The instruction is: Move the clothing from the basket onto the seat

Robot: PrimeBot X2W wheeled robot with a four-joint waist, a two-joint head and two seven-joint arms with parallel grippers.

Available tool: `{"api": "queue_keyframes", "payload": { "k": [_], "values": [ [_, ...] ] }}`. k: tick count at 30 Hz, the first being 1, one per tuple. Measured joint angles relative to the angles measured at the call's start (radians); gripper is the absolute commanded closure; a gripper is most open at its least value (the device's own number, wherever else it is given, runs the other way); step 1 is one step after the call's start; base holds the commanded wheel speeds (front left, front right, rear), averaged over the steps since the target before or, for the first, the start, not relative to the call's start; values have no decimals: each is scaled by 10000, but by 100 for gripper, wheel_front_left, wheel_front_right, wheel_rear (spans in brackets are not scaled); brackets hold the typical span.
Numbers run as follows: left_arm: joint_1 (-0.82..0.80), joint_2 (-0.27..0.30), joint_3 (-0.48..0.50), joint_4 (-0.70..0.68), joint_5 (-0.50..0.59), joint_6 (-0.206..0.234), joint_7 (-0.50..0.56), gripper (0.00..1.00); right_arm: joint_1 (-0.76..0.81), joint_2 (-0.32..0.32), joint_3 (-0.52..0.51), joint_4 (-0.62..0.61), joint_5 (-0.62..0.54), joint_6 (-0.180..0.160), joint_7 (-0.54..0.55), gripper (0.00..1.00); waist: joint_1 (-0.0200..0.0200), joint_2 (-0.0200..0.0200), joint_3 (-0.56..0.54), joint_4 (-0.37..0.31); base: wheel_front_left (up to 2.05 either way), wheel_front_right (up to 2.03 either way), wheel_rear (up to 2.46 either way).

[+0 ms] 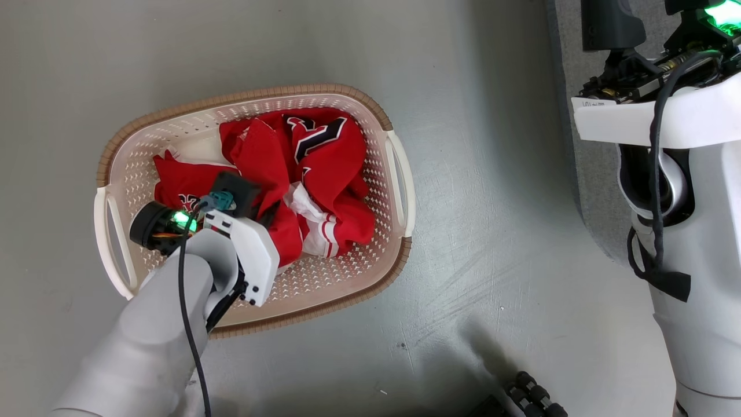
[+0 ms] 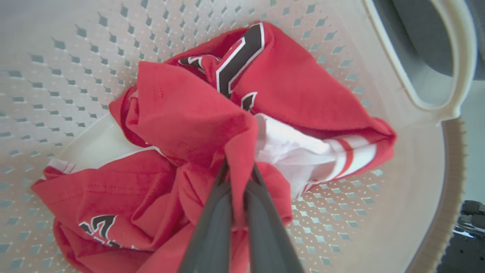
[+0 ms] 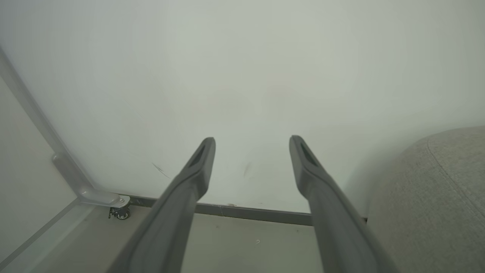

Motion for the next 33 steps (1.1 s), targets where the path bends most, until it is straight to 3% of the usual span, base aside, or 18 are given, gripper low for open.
{"api": "queue_keyframes", "payload": {
  "k": [14,33],
  "values": [
    [-44,-265,508,-48,-734,-2,-662,100,-5,0,40,134,-238,0,0,0,0,0,-332,168,0,0,0],
    [354,-188,1081,-711,-1553,-6,-2579,100,40,-4,67,518,-853,0,0,0,0,0,-1412,754,0,0,0]
  ]
}}
